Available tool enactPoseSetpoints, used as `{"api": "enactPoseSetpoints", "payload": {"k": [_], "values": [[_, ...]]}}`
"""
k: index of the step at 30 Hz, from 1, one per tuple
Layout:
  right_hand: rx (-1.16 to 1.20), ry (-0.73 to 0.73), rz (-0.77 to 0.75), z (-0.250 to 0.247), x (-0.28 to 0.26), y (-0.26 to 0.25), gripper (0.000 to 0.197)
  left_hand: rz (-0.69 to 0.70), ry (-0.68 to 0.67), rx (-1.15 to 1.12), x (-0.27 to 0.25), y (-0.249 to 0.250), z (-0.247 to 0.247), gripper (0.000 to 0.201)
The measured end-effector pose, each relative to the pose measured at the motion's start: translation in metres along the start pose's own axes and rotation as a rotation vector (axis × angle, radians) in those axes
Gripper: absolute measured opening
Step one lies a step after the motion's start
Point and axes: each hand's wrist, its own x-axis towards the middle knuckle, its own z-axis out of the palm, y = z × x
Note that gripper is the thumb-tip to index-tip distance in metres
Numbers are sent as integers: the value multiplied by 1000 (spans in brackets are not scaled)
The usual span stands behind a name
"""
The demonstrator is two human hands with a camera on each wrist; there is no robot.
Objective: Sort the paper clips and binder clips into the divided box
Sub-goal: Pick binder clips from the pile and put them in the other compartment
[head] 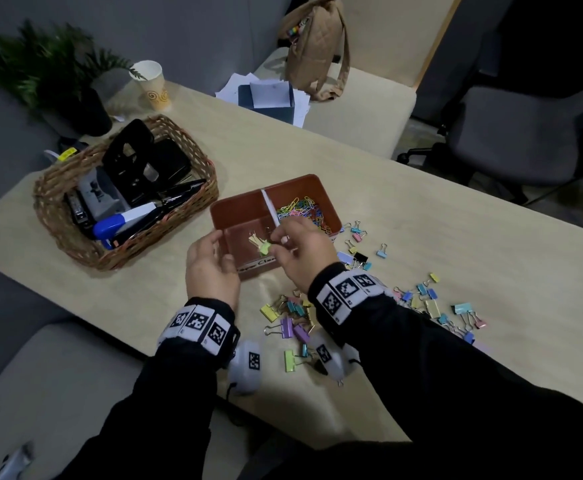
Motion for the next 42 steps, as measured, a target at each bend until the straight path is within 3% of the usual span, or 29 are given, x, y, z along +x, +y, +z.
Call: {"api": "enactPoseSetpoints", "payload": {"k": [3, 5, 9, 11, 13, 15, 17, 20, 26, 31, 36, 42], "values": [[1, -19, 119, -20, -15, 19, 5, 41, -24, 1, -21, -4, -2, 14], [-59, -75, 177, -34, -34, 44, 10, 52, -189, 47, -38, -12, 4, 9], [-254, -360, 232, -44, -73, 81, 21, 163, -585, 234, -62, -22, 23, 15], [-304, -438, 207, -39, -87, 88, 20, 196, -667, 305, -68, -21, 28, 18], [-348, -435, 89, -29, -93, 89, 12, 179, -664, 379, -69, -22, 33, 36], [-381, -436, -30, -18, -92, 89, 23, 142, -650, 456, -68, -25, 36, 52], [-421, -466, -90, -7, -87, 89, 34, 129, -665, 503, -65, -28, 38, 53], [-514, -509, -113, 3, -81, 89, 34, 105, -688, 473, -61, -31, 41, 43], [-567, -539, -17, 8, -74, 91, 28, 30, -699, 468, -62, -28, 46, 42], [-495, -532, 110, 8, -72, 93, 40, 4, -699, 479, -62, -26, 52, 48], [-507, -527, 180, 15, -70, 92, 25, 15, -725, 508, -56, -18, 52, 37], [-449, -551, 145, 6, -67, 91, 25, -74, -731, 439, -56, -22, 46, 38]]}}
